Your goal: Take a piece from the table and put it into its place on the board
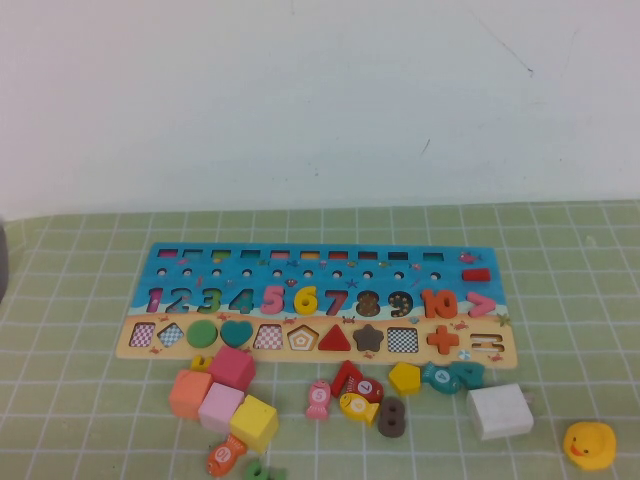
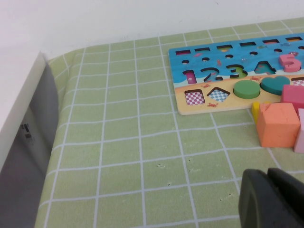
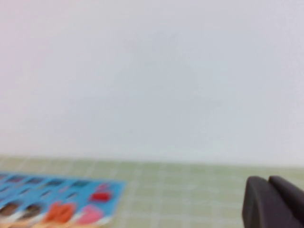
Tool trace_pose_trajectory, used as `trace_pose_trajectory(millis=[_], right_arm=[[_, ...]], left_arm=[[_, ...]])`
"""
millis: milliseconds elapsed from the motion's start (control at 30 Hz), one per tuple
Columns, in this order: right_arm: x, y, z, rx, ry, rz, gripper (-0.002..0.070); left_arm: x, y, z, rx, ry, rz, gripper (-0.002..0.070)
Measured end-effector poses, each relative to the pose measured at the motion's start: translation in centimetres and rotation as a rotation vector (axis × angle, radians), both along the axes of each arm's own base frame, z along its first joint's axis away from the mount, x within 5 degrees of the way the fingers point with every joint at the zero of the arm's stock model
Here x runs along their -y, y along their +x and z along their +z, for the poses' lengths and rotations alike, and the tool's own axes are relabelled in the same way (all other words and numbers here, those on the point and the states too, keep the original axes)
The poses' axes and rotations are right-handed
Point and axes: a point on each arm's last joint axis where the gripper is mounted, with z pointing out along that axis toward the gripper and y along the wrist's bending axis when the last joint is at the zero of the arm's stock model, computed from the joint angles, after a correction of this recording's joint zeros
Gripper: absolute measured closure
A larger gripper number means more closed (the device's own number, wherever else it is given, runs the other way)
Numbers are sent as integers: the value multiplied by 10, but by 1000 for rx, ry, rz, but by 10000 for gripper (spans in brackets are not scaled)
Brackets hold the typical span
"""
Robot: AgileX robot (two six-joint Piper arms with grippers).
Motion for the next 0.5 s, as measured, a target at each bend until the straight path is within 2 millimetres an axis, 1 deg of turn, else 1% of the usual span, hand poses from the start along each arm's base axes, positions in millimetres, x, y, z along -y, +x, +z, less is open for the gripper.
trace_pose_trajectory(millis=[133,233,500], right_arm=[[8,-10,4,68,-18,-98,678],[11,-14,4,80,-17,-139,678],[7,-16,-5,-5,-6,-106,678]], left_arm=[[0,0,0,0,0,0,676],[0,0,0,0,0,0,676],[0,0,0,0,0,0,676]])
